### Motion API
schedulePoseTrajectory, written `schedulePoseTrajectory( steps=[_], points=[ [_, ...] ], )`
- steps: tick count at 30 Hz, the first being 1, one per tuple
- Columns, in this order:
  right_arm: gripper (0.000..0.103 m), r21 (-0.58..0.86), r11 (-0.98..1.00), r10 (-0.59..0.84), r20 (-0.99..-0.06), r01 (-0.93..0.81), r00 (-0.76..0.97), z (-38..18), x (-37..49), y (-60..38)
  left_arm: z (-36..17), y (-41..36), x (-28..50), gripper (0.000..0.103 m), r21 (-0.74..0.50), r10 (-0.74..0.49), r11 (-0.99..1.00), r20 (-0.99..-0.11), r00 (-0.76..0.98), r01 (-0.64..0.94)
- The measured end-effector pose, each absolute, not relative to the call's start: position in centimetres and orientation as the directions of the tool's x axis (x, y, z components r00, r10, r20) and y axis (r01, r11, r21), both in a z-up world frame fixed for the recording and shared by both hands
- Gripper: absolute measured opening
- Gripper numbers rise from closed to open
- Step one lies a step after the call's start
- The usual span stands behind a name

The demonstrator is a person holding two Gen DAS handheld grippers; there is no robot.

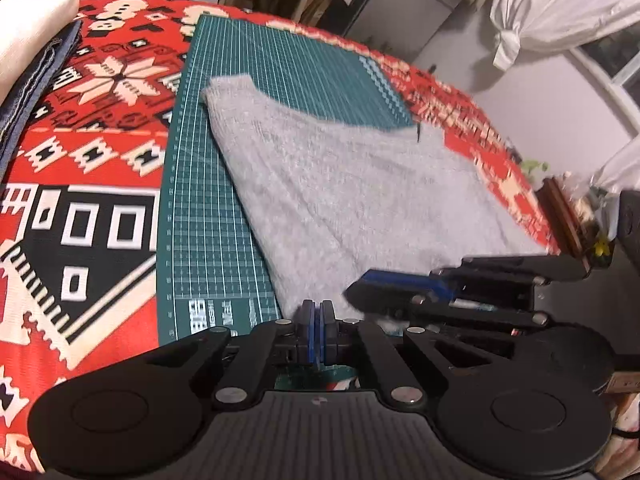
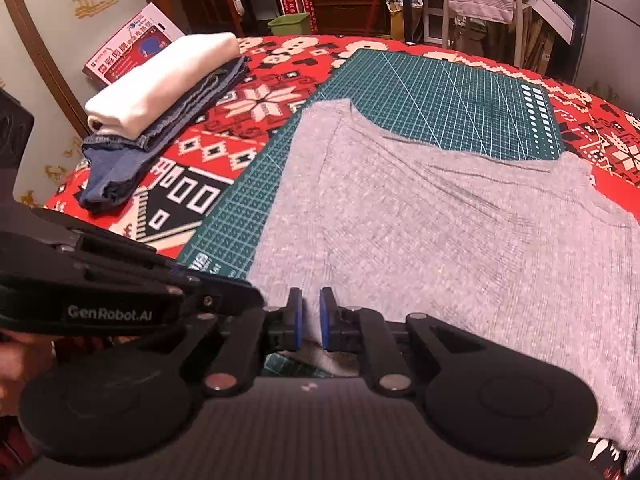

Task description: Fold clothes

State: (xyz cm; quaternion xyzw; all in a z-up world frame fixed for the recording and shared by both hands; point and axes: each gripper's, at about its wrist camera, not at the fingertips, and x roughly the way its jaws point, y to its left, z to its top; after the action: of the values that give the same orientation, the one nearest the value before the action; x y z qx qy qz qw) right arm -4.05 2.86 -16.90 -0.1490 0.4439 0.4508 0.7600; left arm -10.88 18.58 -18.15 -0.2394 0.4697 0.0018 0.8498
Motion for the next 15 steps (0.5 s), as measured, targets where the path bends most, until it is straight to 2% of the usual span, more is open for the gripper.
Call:
schedulePoseTrajectory(
  steps=[15],
  points=[
    [0.010,0.152,0.531,0.555,-0.805,-0.834,0.207,-16.1,-5.3,1.3,-18.1,18.1,-12.1,0.001,-0.387,-0.212,0.895,-0.807,0.551,-0.222]
  ],
)
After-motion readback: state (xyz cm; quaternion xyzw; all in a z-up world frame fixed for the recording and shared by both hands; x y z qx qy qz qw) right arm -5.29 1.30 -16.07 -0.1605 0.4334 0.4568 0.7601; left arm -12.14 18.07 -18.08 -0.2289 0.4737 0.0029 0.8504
